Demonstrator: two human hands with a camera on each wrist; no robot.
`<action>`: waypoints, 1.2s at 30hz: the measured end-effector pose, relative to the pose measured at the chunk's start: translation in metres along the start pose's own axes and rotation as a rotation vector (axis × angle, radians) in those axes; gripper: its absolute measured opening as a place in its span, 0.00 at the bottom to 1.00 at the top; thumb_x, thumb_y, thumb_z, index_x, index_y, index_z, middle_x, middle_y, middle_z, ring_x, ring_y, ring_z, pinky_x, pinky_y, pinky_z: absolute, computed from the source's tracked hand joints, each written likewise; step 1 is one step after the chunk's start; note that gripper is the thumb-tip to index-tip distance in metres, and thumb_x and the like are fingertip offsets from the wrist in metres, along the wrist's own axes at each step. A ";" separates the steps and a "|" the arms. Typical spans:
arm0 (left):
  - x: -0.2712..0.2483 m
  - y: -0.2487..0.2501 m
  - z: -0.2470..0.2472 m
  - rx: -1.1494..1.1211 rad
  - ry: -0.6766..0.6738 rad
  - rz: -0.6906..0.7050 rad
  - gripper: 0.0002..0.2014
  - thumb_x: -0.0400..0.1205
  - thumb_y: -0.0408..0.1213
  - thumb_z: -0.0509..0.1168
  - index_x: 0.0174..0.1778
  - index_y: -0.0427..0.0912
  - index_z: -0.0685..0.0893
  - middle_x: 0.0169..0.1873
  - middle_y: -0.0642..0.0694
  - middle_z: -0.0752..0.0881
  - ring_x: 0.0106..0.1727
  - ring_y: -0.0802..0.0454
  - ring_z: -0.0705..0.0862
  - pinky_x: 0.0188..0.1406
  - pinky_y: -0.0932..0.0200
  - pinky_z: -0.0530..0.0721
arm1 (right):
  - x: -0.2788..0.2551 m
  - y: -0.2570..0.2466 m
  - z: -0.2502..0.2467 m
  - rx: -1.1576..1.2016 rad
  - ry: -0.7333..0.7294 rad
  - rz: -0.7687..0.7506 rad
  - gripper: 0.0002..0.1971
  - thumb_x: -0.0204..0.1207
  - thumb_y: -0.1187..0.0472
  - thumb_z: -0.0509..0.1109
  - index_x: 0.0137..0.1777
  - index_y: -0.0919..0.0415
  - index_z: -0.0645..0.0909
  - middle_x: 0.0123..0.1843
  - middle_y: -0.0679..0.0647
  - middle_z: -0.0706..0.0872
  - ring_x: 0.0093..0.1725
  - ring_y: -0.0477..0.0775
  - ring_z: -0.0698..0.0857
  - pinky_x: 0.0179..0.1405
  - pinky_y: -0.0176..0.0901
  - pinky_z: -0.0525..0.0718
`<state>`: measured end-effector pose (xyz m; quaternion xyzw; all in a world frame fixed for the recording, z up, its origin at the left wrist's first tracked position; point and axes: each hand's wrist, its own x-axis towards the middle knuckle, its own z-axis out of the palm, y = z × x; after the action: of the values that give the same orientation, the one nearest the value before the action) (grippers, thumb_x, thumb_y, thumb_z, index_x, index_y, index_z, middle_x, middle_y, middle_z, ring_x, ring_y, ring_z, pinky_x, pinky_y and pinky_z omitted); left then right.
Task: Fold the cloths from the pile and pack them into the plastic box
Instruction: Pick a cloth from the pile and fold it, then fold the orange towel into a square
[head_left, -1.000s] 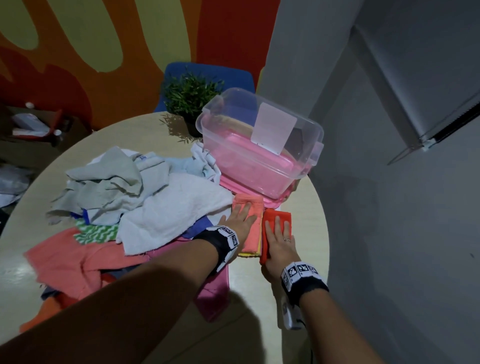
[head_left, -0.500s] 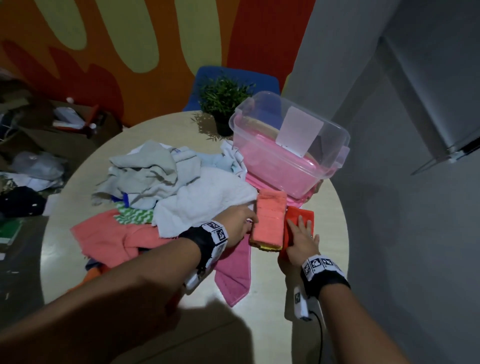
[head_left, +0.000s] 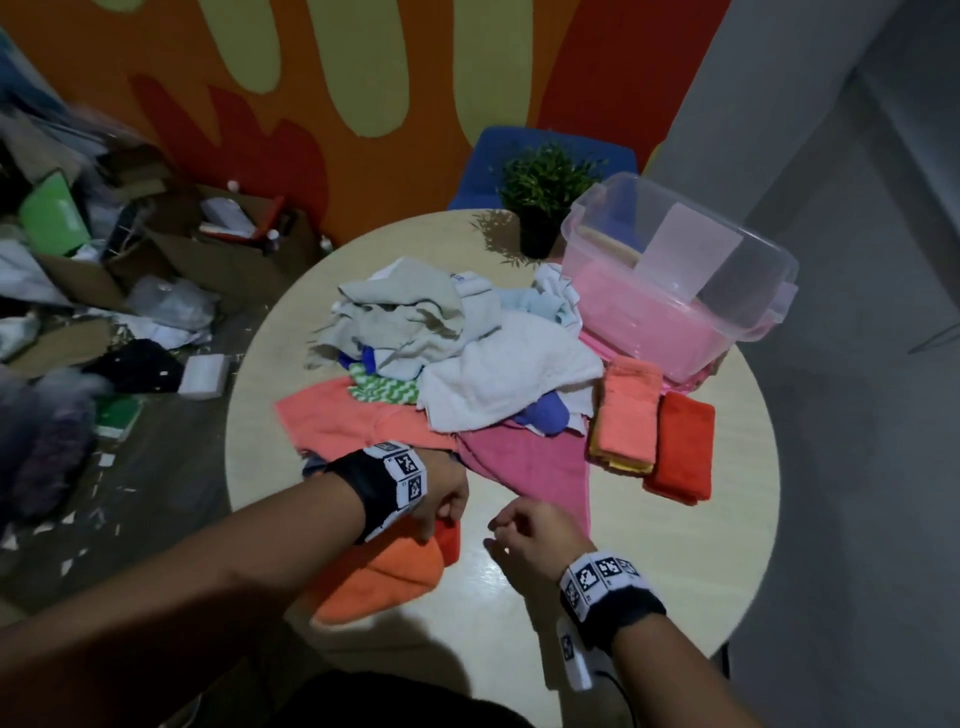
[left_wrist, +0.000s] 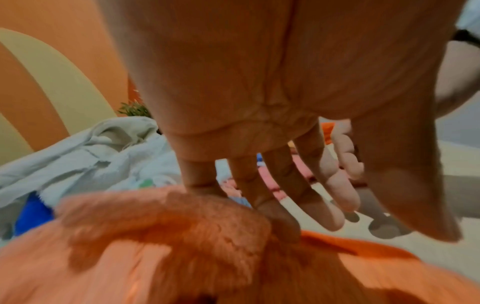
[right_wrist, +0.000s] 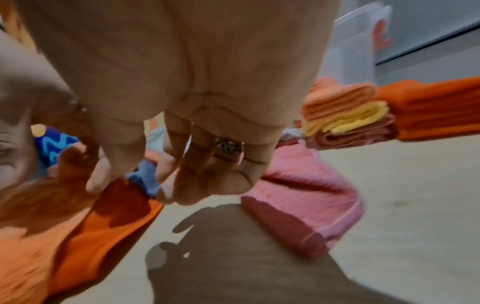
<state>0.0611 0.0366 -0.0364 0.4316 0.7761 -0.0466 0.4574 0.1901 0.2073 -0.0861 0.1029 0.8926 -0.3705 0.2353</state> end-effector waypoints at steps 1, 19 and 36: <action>-0.004 -0.002 0.006 0.054 -0.038 -0.004 0.25 0.69 0.35 0.82 0.63 0.45 0.86 0.54 0.48 0.89 0.49 0.51 0.85 0.39 0.64 0.77 | 0.001 -0.010 0.010 -0.038 -0.012 0.018 0.13 0.66 0.44 0.70 0.42 0.51 0.86 0.37 0.43 0.90 0.37 0.41 0.87 0.40 0.43 0.88; -0.038 -0.040 0.030 -0.312 0.634 0.234 0.07 0.87 0.43 0.58 0.59 0.50 0.72 0.52 0.51 0.82 0.55 0.47 0.80 0.58 0.45 0.74 | -0.006 -0.072 0.025 0.617 0.265 0.076 0.05 0.72 0.59 0.69 0.46 0.53 0.84 0.40 0.57 0.90 0.40 0.52 0.86 0.48 0.52 0.84; -0.065 -0.017 -0.050 -0.794 0.828 0.405 0.06 0.82 0.37 0.72 0.47 0.46 0.80 0.37 0.55 0.84 0.37 0.63 0.81 0.40 0.64 0.79 | -0.063 -0.074 -0.088 0.153 0.568 -0.101 0.09 0.67 0.62 0.84 0.40 0.52 0.86 0.27 0.40 0.85 0.28 0.37 0.79 0.29 0.28 0.74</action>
<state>0.0288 0.0084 0.0354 0.3496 0.7501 0.5060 0.2432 0.1882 0.2172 0.0451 0.1753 0.8962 -0.4044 -0.0513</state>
